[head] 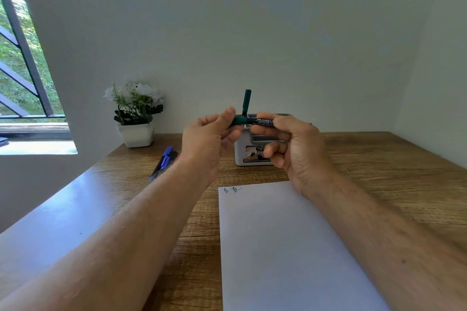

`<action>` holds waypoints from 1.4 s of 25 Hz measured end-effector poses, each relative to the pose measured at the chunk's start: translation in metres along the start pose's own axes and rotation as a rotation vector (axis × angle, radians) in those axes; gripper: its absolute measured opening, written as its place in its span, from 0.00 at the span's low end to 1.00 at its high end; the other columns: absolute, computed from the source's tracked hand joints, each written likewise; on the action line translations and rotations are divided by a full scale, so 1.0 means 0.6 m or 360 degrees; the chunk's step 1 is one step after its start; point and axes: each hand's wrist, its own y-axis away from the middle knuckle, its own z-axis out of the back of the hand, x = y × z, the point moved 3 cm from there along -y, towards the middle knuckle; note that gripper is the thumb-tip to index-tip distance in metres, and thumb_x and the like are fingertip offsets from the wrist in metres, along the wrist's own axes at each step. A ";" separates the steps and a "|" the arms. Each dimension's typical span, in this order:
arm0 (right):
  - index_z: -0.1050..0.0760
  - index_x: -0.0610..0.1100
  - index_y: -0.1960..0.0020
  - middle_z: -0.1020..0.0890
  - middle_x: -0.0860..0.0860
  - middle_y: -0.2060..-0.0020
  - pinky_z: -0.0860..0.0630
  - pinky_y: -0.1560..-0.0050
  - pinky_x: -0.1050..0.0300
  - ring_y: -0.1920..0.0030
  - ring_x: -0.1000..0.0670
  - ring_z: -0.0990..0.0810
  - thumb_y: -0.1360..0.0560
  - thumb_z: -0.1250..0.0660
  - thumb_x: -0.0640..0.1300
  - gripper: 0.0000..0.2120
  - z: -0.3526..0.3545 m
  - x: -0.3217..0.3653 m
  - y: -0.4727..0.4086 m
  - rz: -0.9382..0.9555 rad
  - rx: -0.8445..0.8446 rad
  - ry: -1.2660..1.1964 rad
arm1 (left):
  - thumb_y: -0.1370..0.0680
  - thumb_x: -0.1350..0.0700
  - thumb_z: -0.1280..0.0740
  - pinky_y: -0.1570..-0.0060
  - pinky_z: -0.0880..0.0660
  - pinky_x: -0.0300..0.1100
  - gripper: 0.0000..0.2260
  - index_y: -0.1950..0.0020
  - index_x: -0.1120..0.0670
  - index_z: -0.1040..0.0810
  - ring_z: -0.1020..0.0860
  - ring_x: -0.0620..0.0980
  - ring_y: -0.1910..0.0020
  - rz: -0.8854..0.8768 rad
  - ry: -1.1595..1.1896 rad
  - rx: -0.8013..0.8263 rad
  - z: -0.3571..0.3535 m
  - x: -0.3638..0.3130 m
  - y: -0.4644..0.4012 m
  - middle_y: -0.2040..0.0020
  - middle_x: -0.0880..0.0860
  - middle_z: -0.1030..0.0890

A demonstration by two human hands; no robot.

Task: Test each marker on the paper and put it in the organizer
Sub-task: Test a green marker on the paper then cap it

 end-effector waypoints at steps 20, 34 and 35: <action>0.18 0.45 0.50 0.13 0.47 0.60 0.34 0.80 0.63 0.76 0.53 0.23 0.25 0.30 0.53 0.12 -0.039 -0.010 0.013 -0.0163 0.0007 0.0157 | 0.26 0.60 0.25 0.61 0.20 0.43 0.21 0.42 0.48 0.33 0.14 0.50 0.58 -0.0473 -0.0114 -0.0108 -0.020 -0.004 0.009 0.51 0.55 0.16; 0.27 0.47 0.67 0.26 0.53 0.71 0.34 0.74 0.63 0.72 0.54 0.29 0.30 0.35 0.47 0.08 -0.002 -0.019 -0.003 -0.0100 -0.0217 0.1652 | 0.27 0.62 0.25 0.57 0.20 0.36 0.22 0.42 0.50 0.34 0.17 0.42 0.59 -0.1401 -0.0856 0.0089 -0.123 -0.072 -0.013 0.54 0.49 0.18; 0.27 0.47 0.65 0.24 0.52 0.68 0.30 0.71 0.62 0.69 0.53 0.26 0.30 0.34 0.46 0.06 -0.004 -0.021 -0.003 -0.0077 -0.0216 0.1655 | 0.27 0.62 0.26 0.58 0.21 0.33 0.22 0.42 0.49 0.34 0.17 0.41 0.60 -0.1408 -0.0910 0.0109 -0.135 -0.069 -0.021 0.54 0.49 0.18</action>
